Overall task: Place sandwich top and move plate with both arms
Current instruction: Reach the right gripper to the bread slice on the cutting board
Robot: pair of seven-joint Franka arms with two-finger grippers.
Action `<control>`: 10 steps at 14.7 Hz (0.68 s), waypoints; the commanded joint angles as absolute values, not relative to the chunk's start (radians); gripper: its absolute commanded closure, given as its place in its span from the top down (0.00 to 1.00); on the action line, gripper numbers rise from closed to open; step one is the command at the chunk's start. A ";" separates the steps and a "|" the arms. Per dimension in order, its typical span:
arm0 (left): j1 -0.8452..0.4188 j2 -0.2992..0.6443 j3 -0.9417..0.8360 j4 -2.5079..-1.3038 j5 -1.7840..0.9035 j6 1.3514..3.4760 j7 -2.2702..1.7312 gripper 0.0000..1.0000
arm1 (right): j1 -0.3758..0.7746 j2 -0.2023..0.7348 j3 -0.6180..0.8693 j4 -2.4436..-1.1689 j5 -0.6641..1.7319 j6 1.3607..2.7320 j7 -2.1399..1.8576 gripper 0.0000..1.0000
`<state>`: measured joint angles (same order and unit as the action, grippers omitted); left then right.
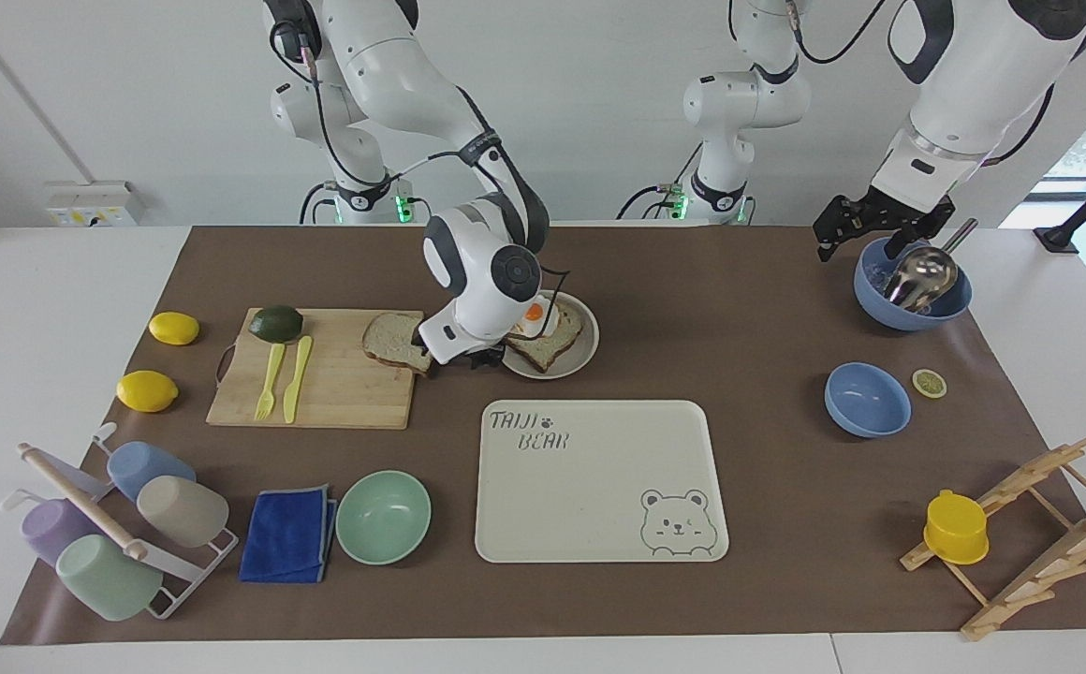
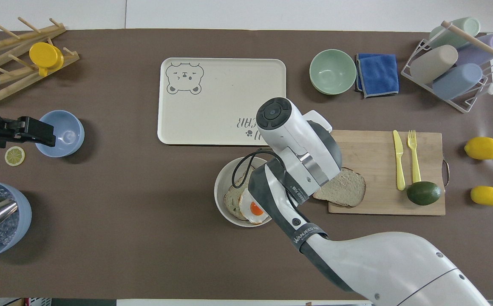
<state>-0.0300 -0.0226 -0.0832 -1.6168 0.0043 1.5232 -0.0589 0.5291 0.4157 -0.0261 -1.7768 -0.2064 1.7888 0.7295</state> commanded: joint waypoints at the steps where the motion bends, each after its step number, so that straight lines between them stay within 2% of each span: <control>1: -0.020 -0.023 -0.089 -1.618 0.000 1.522 -0.067 1.00 | 0.529 0.359 -0.023 -1.867 -0.227 1.812 0.732 0.82; 8: -0.020 -0.023 -0.089 -1.618 0.000 1.523 -0.067 1.00 | 0.534 0.333 -0.023 -1.927 -0.250 1.804 0.735 0.79; 10: -0.020 -0.023 -0.089 -1.618 0.000 1.523 -0.067 1.00 | 0.549 0.325 -0.023 -1.943 -0.282 1.804 0.735 0.75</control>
